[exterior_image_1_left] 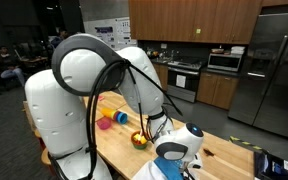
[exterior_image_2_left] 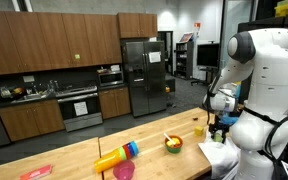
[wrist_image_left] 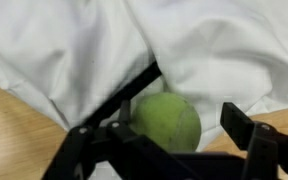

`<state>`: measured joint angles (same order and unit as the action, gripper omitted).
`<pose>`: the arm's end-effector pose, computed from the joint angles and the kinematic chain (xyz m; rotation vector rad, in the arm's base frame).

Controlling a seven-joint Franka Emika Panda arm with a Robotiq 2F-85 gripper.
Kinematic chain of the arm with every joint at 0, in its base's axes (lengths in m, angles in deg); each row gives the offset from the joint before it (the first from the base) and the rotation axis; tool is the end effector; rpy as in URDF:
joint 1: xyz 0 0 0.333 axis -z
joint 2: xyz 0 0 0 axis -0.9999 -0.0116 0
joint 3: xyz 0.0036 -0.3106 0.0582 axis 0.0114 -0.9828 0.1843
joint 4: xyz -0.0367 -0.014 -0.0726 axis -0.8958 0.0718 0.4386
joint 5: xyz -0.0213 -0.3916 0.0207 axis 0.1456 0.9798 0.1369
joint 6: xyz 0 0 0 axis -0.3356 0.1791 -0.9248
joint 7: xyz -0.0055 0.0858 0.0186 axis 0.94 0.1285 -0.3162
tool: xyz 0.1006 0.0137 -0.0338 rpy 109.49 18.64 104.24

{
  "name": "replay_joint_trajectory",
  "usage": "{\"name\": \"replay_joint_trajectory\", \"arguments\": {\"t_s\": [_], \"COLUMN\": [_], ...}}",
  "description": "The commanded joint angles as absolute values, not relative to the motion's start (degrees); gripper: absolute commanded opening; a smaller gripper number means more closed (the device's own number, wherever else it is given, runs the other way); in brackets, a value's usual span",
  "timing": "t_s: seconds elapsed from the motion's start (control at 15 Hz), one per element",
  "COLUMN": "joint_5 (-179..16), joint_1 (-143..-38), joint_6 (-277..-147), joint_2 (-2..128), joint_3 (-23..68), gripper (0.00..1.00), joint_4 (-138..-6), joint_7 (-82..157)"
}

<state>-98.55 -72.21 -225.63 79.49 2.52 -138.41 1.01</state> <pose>0.2709 -0.2423 0.1991 -2.8891 0.5617 0.1242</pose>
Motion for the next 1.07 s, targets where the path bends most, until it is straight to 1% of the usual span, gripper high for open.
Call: {"name": "replay_joint_trajectory", "arguments": {"t_s": [0.0,0.27,0.4,0.67,0.8,1.0], "joint_5": [-95.0,-84.3,-80.2,-73.3,-71.9,-76.2], "joint_1": [-70.7,-70.6,-70.9,-72.0,-72.8,-75.9], "joint_6": [-226.8,-229.4,-228.5,-227.1,-226.3,-225.8], "joint_2": [80.5,84.0,84.8,88.1,88.7,88.1], "joint_3": [3.6,4.0,4.8,8.8,11.2,13.4], "gripper": [1.0,1.0,1.0,1.0,1.0,1.0], "joint_4": [-138.4,-139.3,-138.2,-135.2,-132.7,-128.9], "joint_7": [4.0,13.9,18.3,25.5,27.5,24.3]}}
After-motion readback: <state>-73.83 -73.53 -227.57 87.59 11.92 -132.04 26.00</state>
